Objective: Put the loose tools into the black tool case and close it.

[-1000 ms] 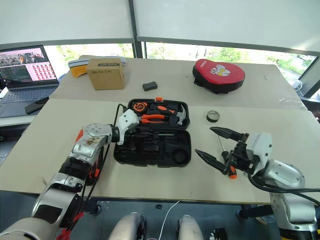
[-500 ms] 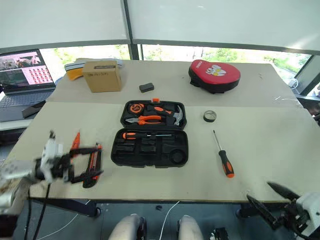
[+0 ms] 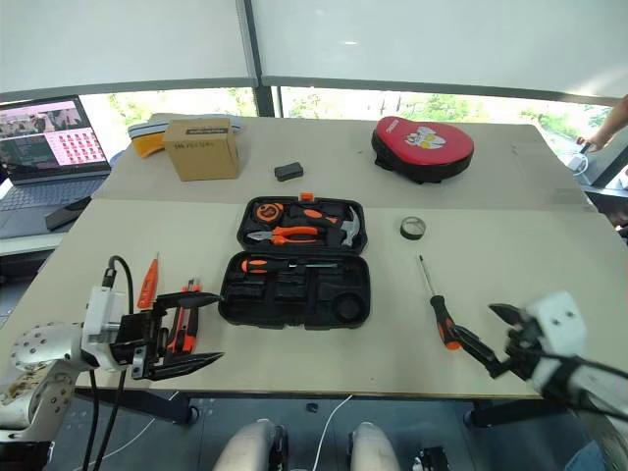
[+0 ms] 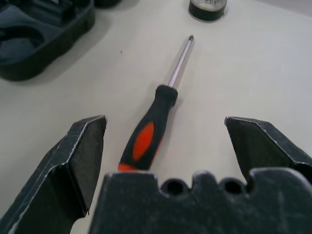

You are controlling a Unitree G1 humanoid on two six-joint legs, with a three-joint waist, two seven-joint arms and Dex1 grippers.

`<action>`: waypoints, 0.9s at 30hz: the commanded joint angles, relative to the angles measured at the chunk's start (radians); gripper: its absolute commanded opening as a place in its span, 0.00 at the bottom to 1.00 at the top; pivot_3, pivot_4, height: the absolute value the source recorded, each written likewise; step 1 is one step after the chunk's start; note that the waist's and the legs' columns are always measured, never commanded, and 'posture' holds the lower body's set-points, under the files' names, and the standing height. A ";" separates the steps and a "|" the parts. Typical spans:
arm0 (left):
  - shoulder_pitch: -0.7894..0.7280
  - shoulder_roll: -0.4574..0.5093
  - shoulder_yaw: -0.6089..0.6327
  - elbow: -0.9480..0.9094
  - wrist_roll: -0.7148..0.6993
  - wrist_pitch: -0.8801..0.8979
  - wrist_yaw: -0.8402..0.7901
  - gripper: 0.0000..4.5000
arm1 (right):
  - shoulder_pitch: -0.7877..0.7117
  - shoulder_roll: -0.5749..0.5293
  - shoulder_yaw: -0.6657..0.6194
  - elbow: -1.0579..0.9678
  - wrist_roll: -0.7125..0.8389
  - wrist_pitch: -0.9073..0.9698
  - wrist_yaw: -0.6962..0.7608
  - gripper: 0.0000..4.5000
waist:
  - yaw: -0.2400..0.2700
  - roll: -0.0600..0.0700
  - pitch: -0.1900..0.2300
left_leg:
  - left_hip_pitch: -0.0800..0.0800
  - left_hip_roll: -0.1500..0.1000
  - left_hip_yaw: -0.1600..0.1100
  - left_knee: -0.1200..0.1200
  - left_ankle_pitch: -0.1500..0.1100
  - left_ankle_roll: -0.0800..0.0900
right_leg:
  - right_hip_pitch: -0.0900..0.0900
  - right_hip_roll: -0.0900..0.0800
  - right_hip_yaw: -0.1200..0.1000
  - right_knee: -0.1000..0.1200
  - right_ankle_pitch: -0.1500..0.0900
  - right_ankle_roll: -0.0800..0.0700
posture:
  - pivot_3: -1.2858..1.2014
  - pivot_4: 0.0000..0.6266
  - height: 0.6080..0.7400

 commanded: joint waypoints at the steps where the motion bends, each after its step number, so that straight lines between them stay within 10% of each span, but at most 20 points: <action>1: -0.002 -0.010 -0.017 -0.034 0.000 -0.007 0.028 1.00 | -0.081 -0.015 0.093 0.006 -0.049 0.131 -0.082 1.00 | 0.001 0.000 0.000 | 0.000 0.000 0.000 0.000 0.000 0.000 | 0.000 0.000 0.000 0.000 0.000 0.000 | 0.52 0.24 1.00; 5: -0.009 -0.012 -0.017 -0.031 0.004 -0.018 0.039 1.00 | -0.135 -0.029 0.156 0.033 -0.087 0.221 -0.119 0.86 | 0.006 0.000 0.000 | -0.003 -0.002 0.000 0.000 0.000 0.000 | -0.002 -0.001 -0.001 0.000 0.000 0.001 | 0.52 0.24 1.00; 13: -0.028 0.000 0.003 -0.007 0.000 -0.023 0.039 1.00 | -0.158 -0.020 0.131 0.016 -0.108 0.321 -0.161 0.24 | 0.005 0.000 0.000 | -0.003 -0.002 0.000 0.001 0.000 0.000 | -0.001 -0.001 -0.001 -0.001 0.000 0.003 | 0.52 0.24 1.00; 22: 0.001 -0.017 0.075 -0.028 -0.042 0.012 0.137 1.00 | -0.177 -0.050 0.089 0.093 -0.195 -0.425 0.222 0.23 | -0.009 0.000 0.001 | -0.003 -0.002 0.000 0.001 0.000 0.000 | -0.002 0.001 0.000 -0.001 0.000 0.005 | 0.52 0.24 1.00; 27: 0.067 -0.020 0.140 -0.015 -0.033 0.002 0.196 1.00 | -0.543 -0.070 0.381 0.195 -0.233 -0.450 0.463 0.23 | -0.031 -0.002 0.003 | -0.001 0.000 0.000 0.000 0.000 0.000 | -0.001 0.003 0.001 0.000 0.000 0.004 | 0.52 0.24 1.00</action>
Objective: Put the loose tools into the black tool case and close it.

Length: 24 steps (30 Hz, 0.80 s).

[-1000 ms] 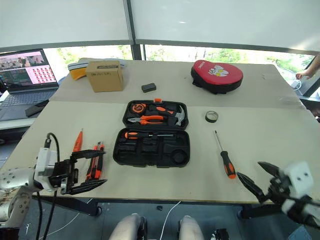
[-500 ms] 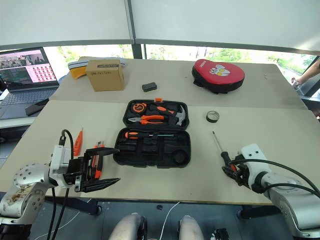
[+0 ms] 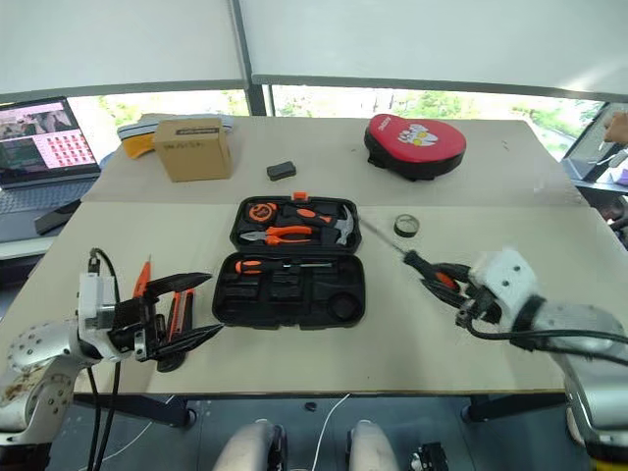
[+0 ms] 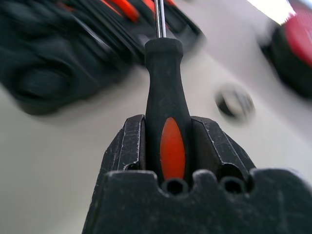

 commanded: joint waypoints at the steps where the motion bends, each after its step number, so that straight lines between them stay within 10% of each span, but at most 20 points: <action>1: 0.039 -0.001 0.064 -0.013 -0.003 -0.012 0.038 1.00 | -0.270 0.028 0.209 0.069 -0.056 0.045 0.109 0.23 | -0.009 0.000 0.002 | 0.001 0.001 0.001 0.000 0.000 0.000 | 0.000 0.002 0.002 0.000 0.001 -0.001 | 0.52 0.24 1.00; 9: 0.139 -0.016 0.105 -0.070 0.012 -0.021 0.101 1.00 | -0.610 0.180 0.529 0.371 -0.275 0.076 0.206 0.23 | 0.021 -0.003 0.004 | -0.008 0.001 0.001 0.000 0.000 -0.001 | -0.012 -0.001 0.001 0.004 0.001 -0.003 | 0.52 0.24 1.00; 24: 0.196 -0.014 0.116 -0.122 0.016 -0.020 0.135 1.00 | -0.770 0.326 0.632 0.648 -0.444 -0.057 0.249 0.23 | 0.015 -0.003 0.004 | -0.011 -0.001 0.002 0.001 0.000 -0.001 | -0.014 -0.004 -0.002 0.005 0.002 -0.002 | 0.52 0.24 1.00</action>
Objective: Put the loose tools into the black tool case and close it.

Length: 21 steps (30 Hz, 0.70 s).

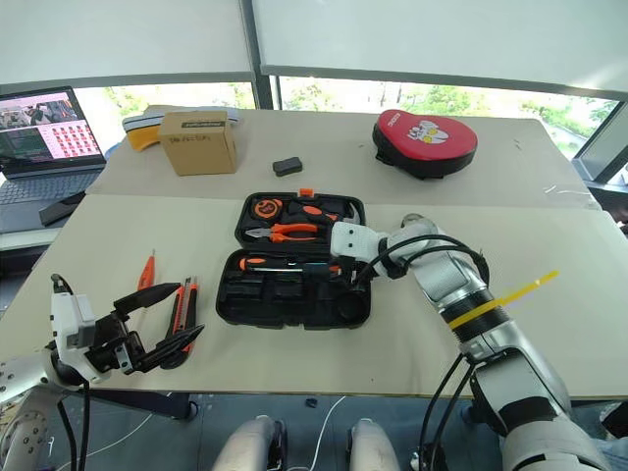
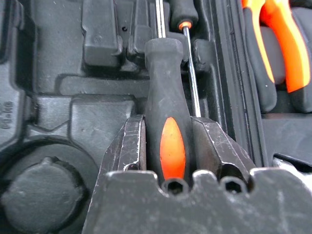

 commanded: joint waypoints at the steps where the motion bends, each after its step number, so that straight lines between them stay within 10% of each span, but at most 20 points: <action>1: 0.006 0.008 0.022 -0.023 -0.001 -0.019 -0.003 1.00 | -0.035 0.005 0.007 0.029 -0.041 -0.071 0.014 0.23 | -0.002 0.000 0.000 | 0.000 0.000 0.000 0.000 0.000 0.000 | 0.000 0.000 0.000 0.000 0.000 0.000 | 0.52 0.24 1.00; 5: 0.011 0.005 0.028 -0.010 0.004 -0.032 -0.010 1.00 | -0.049 0.017 0.002 0.051 -0.053 -0.052 0.031 0.23 | -0.007 0.000 0.000 | 0.000 0.000 0.000 0.000 0.000 0.000 | 0.000 0.000 0.000 0.000 0.000 0.000 | 0.52 0.24 1.00; 12: 0.010 0.002 0.028 0.006 0.008 -0.047 -0.012 1.00 | -0.068 0.029 -0.080 0.044 0.006 -0.118 0.044 0.81 | -0.011 0.000 0.000 | 0.000 0.000 0.000 0.000 0.000 0.000 | 0.000 0.000 0.000 0.001 0.000 0.000 | 0.52 0.24 1.00; 16: 0.012 -0.001 0.032 0.013 0.008 -0.053 -0.008 1.00 | -0.068 0.026 -0.140 0.023 0.082 -0.099 0.098 0.81 | -0.011 0.000 0.000 | 0.000 0.001 0.000 0.000 0.000 0.000 | 0.000 0.000 0.000 0.000 0.000 0.000 | 0.52 0.24 1.00; 21: 0.017 -0.006 0.030 0.022 0.012 -0.067 -0.001 1.00 | -0.042 0.089 -0.161 0.053 0.127 -0.112 0.088 0.47 | -0.012 0.000 0.000 | 0.001 0.001 0.000 0.000 0.000 0.000 | 0.000 0.000 0.000 0.001 0.000 0.000 | 0.52 0.24 1.00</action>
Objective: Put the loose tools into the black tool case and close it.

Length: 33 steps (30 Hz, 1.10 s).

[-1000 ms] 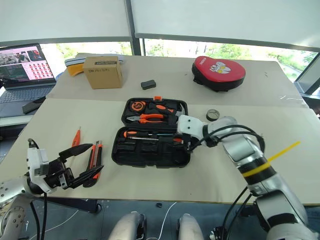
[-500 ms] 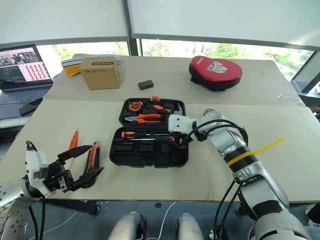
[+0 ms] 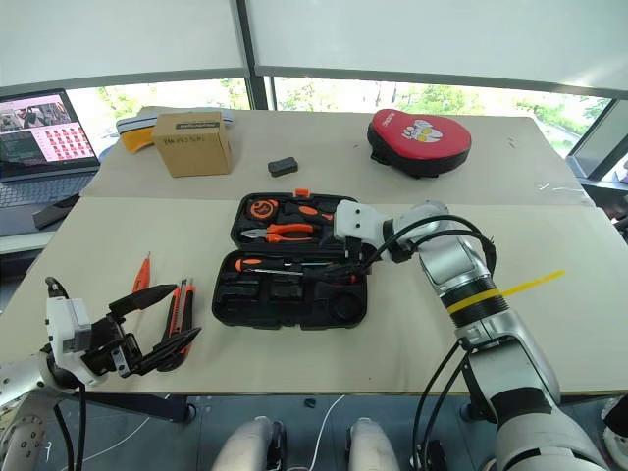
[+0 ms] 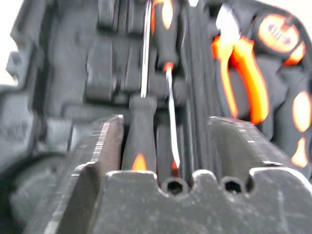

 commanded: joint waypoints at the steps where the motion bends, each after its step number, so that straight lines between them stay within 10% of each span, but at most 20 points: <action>1: 0.003 -0.005 0.021 0.000 0.006 -0.026 0.004 1.00 | 0.005 0.045 -0.027 0.000 0.041 -0.018 -0.006 0.42 | -0.001 0.000 0.000 | 0.000 0.000 0.000 0.000 0.000 0.000 | 0.000 0.000 0.000 0.000 0.000 0.000 | 0.52 0.24 1.00; 6: 0.001 -0.011 0.015 0.005 0.015 -0.028 0.007 1.00 | 0.016 0.105 0.012 0.112 -0.012 -0.094 -0.046 0.03 | -0.001 0.000 0.000 | 0.000 0.000 0.000 0.000 0.000 0.000 | 0.000 0.000 0.000 0.000 0.000 0.000 | 0.52 0.24 1.00; 20: 0.027 -0.036 0.028 0.001 0.039 -0.045 0.041 1.00 | 0.006 0.168 0.078 0.328 -0.119 -0.200 -0.087 0.01 | -0.005 0.000 0.000 | 0.012 0.001 0.001 -0.001 0.000 -0.001 | 0.010 0.000 0.000 0.001 0.000 -0.001 | 0.52 0.24 1.00; 25: 0.084 -0.042 0.083 -0.015 -0.006 -0.020 0.063 1.00 | 0.034 0.168 -0.060 0.189 0.059 -0.155 -0.039 0.01 | -0.011 0.000 0.000 | 0.015 0.002 0.000 -0.001 0.000 -0.001 | 0.011 0.000 0.000 0.001 0.000 -0.003 | 0.52 0.24 1.00; 33: 0.254 -0.102 0.321 0.040 -0.058 0.002 0.153 1.00 | 0.300 -0.019 -0.320 -0.192 0.362 -0.001 0.045 0.54 | 0.001 0.000 0.000 | 0.002 0.001 0.000 -0.002 -0.001 -0.001 | 0.002 -0.005 -0.002 -0.002 0.000 -0.002 | 0.52 0.24 1.00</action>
